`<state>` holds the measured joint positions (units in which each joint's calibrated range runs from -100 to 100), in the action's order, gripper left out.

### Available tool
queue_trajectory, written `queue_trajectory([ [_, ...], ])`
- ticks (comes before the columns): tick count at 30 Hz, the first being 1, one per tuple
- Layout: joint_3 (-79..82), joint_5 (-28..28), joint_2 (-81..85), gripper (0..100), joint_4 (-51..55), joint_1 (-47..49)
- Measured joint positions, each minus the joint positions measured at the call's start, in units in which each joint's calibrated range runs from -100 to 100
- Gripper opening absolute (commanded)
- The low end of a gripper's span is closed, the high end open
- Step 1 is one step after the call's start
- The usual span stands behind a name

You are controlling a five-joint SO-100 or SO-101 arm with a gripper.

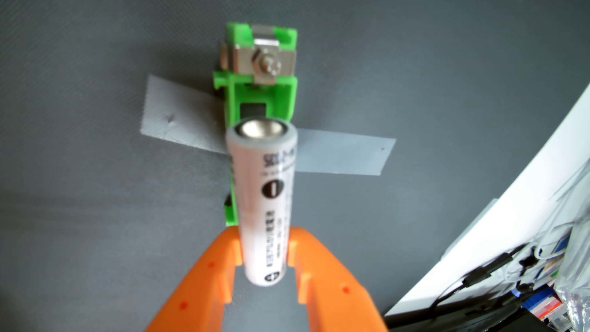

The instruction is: Insert Battery

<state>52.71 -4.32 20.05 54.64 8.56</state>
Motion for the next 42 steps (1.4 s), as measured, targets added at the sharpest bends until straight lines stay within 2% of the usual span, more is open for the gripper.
queue_trajectory([
  [7,-0.3,0.0,-4.4,1,-0.8,-0.1],
  [42,-0.5,0.0,-3.7,2,-2.3,2.1],
])
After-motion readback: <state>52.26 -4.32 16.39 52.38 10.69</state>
